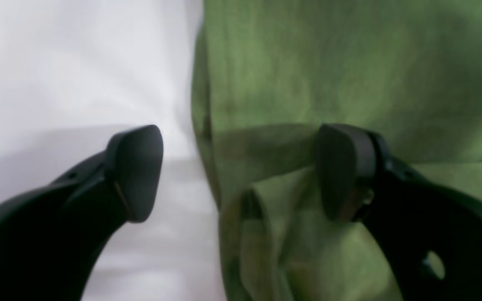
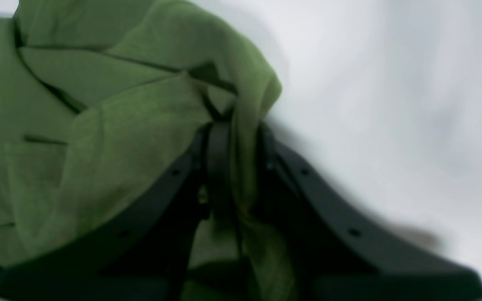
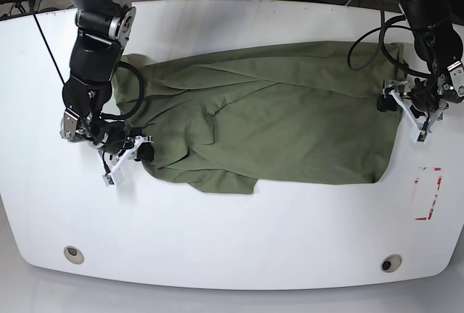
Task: Fold the T-shirt properly
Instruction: 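Grasp the shirt's side edges with both grippers, then pull the held shirt edges apart with both grippers to stretch it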
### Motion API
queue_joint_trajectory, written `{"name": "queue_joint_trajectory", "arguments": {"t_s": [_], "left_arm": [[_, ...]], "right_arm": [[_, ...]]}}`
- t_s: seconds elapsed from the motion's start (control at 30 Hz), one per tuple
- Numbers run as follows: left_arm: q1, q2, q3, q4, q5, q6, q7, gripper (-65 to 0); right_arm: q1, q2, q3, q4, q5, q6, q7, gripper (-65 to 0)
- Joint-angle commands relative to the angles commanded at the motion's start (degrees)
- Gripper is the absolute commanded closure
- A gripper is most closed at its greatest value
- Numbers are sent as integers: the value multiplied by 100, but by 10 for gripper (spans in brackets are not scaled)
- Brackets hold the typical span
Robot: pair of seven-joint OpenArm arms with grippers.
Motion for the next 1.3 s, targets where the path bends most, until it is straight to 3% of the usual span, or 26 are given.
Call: {"name": "queue_joint_trajectory", "arguments": {"t_s": [0.23,0.27,0.4,0.5,0.57,0.73,0.93,1.13,1.3], "left_arm": [[-53,149,0,-79,0,0,9,-531],[-53,149,0,-79,0,0,9,-507],[-62,149,0,-132,18,0,9,-315],[-70,158,0,-264,35,9,0,-103],[-114,149,0,-396,35,9,-9,0],[-229,132,0,-422,9,0,0,0],[-229,114,0,202,9,0,26,0],[-255,132,0,1204,9,-9,554,0],[-545,149,-9,1468,0,-378,835,0]], "right_arm": [[0,0,0,0,0,0,0,-97],[0,0,0,0,0,0,0,-97],[0,0,9,0,0,0,-9,-97],[0,0,26,0,0,0,-9,-97],[0,0,26,0,0,0,-9,-97],[0,0,0,9,0,0,-35,-95],[0,0,26,527,0,0,-466,-94],[-114,-9,35,1697,0,0,-1125,-94],[-26,18,-9,2171,0,0,-1363,-94]]}}
